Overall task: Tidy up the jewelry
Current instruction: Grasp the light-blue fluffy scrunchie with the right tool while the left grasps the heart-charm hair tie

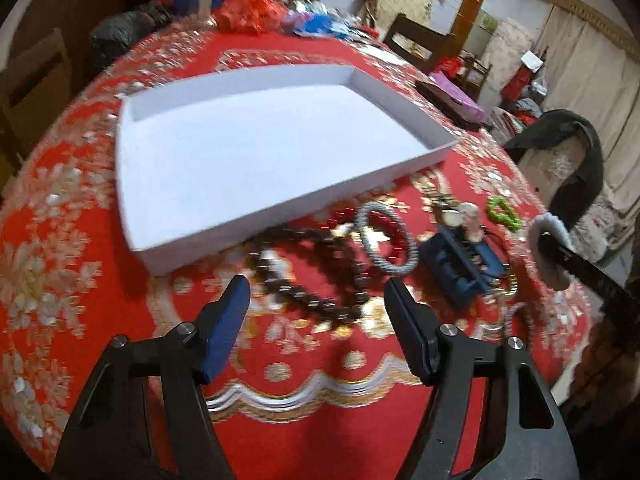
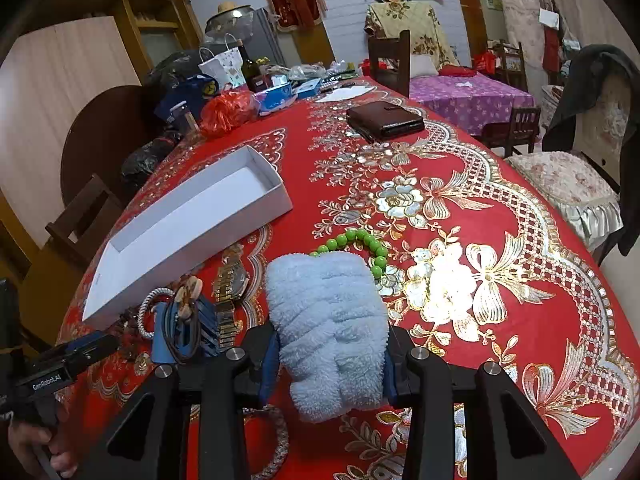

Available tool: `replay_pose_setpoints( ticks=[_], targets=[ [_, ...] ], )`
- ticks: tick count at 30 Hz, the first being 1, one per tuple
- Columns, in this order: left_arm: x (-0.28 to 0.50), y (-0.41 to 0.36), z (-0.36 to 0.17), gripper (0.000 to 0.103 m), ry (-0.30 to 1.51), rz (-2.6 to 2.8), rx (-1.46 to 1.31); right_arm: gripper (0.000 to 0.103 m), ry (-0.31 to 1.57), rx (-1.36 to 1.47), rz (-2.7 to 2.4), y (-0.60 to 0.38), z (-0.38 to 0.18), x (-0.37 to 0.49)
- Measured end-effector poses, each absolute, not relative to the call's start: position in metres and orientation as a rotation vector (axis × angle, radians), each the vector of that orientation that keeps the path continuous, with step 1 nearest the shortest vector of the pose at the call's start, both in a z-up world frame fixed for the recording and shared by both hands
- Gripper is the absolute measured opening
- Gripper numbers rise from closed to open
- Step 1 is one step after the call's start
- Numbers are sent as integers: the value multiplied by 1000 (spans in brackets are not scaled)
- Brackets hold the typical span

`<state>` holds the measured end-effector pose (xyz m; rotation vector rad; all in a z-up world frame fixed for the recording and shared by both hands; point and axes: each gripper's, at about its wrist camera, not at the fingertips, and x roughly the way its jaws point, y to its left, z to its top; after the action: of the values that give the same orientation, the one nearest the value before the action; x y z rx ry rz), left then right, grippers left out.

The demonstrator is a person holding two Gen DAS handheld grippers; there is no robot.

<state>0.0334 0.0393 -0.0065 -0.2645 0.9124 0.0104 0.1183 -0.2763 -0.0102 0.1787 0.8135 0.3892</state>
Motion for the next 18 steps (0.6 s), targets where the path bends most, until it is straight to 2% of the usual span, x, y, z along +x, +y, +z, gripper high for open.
replay_pose_setpoints(
  ticks=[13, 18],
  targets=[
    [61, -12, 24, 69, 831, -152, -175, 38, 801, 189, 369, -280, -10, 118],
    [97, -39, 22, 68, 874, -282, -167, 38, 804, 172, 376, -277, -12, 117]
  ],
)
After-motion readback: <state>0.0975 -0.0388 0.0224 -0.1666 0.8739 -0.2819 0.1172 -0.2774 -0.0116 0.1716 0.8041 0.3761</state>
